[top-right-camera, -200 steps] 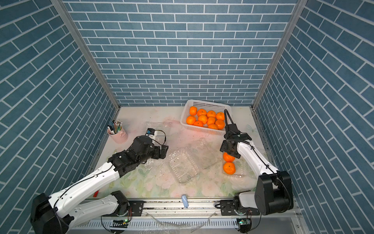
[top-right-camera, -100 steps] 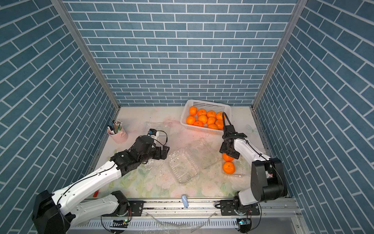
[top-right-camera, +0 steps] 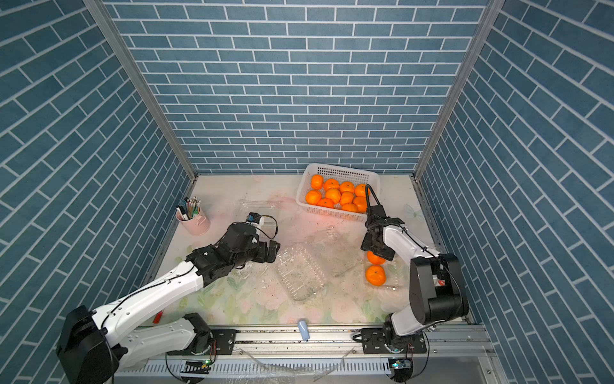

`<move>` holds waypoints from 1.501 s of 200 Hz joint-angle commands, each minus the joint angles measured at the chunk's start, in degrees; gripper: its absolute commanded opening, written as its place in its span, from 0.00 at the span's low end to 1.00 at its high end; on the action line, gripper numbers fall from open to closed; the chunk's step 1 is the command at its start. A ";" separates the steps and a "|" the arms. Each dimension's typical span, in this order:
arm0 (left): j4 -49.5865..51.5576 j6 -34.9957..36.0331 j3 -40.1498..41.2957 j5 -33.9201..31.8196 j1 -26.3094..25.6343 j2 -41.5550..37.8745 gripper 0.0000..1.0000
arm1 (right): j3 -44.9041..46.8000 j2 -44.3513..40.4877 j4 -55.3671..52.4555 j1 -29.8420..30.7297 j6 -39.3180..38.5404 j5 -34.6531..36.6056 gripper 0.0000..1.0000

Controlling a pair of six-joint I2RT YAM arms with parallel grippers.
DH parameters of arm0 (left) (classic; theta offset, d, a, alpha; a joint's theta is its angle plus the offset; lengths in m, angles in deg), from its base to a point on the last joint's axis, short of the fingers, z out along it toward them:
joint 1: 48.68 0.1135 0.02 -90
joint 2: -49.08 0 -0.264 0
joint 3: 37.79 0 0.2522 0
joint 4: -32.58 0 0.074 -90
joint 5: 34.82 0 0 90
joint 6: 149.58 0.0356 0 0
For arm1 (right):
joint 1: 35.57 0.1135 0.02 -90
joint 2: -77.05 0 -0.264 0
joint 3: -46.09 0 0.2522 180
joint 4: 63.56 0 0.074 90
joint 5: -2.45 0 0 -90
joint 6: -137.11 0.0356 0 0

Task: Take oranges out of containers
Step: Pick up the orange from the packing box.

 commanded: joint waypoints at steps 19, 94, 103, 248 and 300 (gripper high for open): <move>-0.86 -0.47 -1.56 1.02 0.37 0.74 0.99 | 1.21 0.94 -1.62 -0.43 -3.88 -0.80 0.79; -2.34 -0.55 -2.54 2.63 0.36 3.11 0.99 | -0.12 1.41 -5.66 -0.52 -8.07 2.77 0.80; -2.43 -0.52 -2.58 2.71 0.36 3.27 0.99 | -0.09 2.26 -5.60 -0.60 -8.08 2.37 0.80; -1.89 -0.65 -2.89 2.05 0.37 2.72 0.99 | -11.66 -7.86 -14.05 -0.75 -14.24 0.06 0.38; -1.97 -1.24 -3.51 2.25 0.34 2.80 0.99 | -28.53 -2.69 -10.97 -0.74 -19.57 -11.53 0.37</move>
